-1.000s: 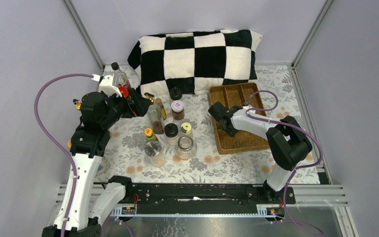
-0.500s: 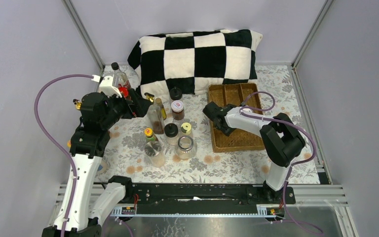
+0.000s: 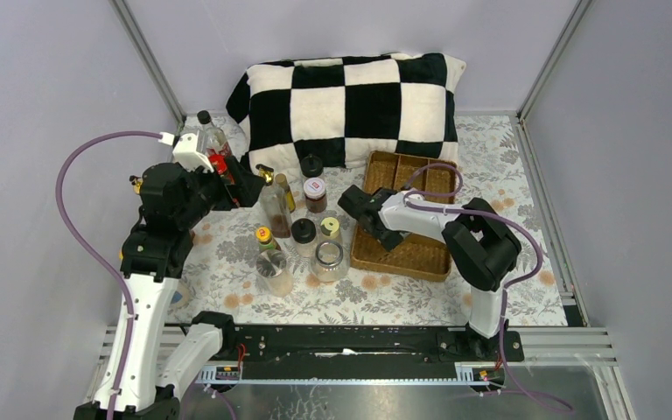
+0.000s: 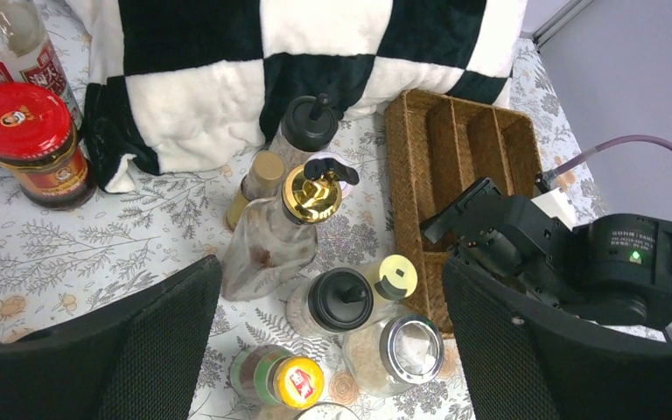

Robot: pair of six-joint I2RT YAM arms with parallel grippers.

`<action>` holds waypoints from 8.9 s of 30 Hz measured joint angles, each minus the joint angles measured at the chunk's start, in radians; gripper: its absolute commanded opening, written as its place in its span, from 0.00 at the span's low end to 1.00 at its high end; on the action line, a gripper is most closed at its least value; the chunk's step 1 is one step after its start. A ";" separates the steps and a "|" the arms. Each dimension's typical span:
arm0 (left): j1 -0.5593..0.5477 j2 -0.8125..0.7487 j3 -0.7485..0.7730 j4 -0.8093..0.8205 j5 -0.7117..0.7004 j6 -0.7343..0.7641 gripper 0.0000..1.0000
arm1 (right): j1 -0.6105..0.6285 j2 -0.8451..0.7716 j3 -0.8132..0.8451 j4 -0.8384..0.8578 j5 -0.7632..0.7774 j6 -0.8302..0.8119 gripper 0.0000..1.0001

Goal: Organize the condiment bottles
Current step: Move the storage box to the corner of the board, then pick up the bottle from the center of the board, then place the bottle in the storage box, then pick up the bottle from the center of the board.

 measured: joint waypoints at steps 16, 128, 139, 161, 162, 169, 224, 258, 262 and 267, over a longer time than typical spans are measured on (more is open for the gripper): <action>0.000 0.017 0.071 -0.010 -0.083 0.013 0.99 | 0.032 -0.285 0.006 -0.079 0.188 -0.345 1.00; -0.333 0.156 -0.402 0.645 -0.572 0.097 0.11 | 0.030 -0.538 -0.473 0.556 -0.263 -1.273 0.89; -0.333 0.198 -0.235 0.560 -0.546 0.100 0.11 | 0.030 -0.558 -0.431 0.506 -0.259 -1.279 0.88; -0.473 0.565 0.130 0.521 -0.436 0.116 0.11 | 0.011 -0.797 -0.060 0.154 -0.095 -1.287 0.91; -0.485 0.590 0.145 0.523 -0.436 0.116 0.11 | 0.010 -0.811 -0.053 0.143 -0.090 -1.287 0.91; -0.569 0.760 0.281 0.545 -0.436 0.125 0.10 | 0.002 -0.870 -0.034 0.100 -0.048 -1.299 0.91; -0.640 1.330 0.569 0.922 -0.705 0.081 0.99 | -0.108 -0.861 -0.217 0.200 -0.194 -1.340 0.92; -0.496 0.470 0.049 0.378 -0.892 -0.105 0.99 | -0.113 -0.573 -0.125 0.240 -0.639 -1.351 0.84; -0.478 0.430 -0.016 0.306 -0.910 -0.137 0.99 | -0.113 -0.486 -0.033 0.275 -0.668 -1.367 0.83; -0.421 0.425 -0.031 0.273 -0.908 -0.178 0.99 | -0.106 -0.355 0.061 0.308 -0.681 -1.389 0.82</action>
